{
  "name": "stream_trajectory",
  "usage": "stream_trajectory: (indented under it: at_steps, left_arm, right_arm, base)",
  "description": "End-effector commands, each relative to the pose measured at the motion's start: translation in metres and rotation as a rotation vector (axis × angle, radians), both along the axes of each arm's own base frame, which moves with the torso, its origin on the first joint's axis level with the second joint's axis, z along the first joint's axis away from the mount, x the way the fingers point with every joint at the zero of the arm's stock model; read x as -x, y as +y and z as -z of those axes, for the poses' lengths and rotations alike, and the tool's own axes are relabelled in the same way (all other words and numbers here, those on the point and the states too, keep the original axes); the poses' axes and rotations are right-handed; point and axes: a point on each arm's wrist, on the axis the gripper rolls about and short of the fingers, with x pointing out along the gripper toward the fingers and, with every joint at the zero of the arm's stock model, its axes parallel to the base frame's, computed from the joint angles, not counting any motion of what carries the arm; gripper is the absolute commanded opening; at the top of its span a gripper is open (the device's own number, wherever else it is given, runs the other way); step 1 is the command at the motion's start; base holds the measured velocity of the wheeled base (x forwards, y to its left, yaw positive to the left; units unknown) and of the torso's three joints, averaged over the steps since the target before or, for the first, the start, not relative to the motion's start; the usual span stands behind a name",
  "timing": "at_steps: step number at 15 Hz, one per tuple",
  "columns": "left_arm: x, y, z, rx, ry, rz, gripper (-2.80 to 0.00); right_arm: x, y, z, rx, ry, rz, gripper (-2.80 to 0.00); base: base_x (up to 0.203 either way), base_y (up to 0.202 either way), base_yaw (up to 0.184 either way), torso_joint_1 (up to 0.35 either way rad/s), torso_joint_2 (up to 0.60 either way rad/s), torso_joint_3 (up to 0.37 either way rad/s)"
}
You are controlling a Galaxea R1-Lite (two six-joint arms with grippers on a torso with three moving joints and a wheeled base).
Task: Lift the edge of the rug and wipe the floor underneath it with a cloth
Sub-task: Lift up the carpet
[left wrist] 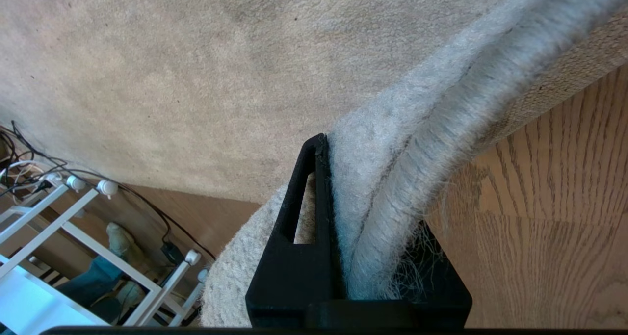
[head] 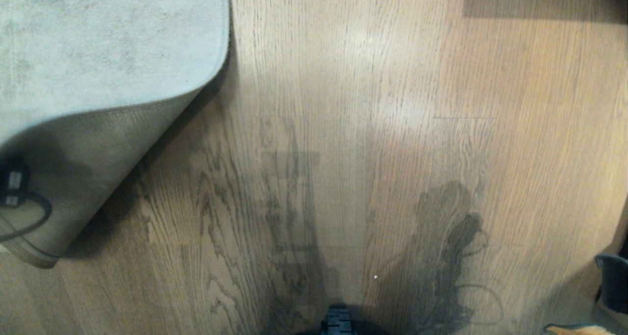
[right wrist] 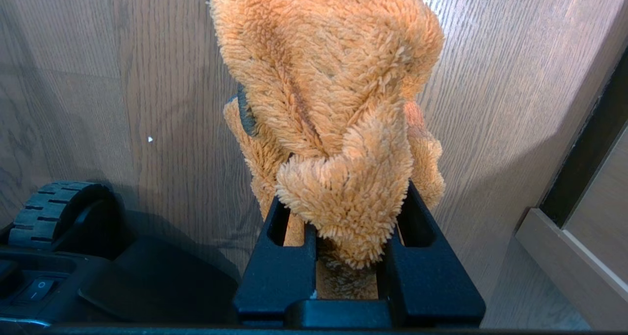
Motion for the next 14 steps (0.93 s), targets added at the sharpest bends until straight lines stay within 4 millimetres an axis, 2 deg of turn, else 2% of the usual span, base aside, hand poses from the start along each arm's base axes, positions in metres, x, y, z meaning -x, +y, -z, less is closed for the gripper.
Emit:
stream_trajectory:
  at_steps: [1,14]
  left_arm:
    - [0.0019,-0.0003,-0.0006,-0.004,-0.005,-0.002,-2.80]
    - [0.0102,-0.0030,0.0040,-0.003,0.000,-0.002,-2.80]
  right_arm:
    - [-0.0001,0.0000,0.0000,0.001,0.002,-0.001,-2.80]
    - [-0.0001,0.0000,0.0000,0.001,0.002,-0.001,-2.80]
  base:
    - [0.000,0.000,0.000,0.000,0.00,0.000]
    - [0.000,0.000,0.000,0.000,0.00,0.000]
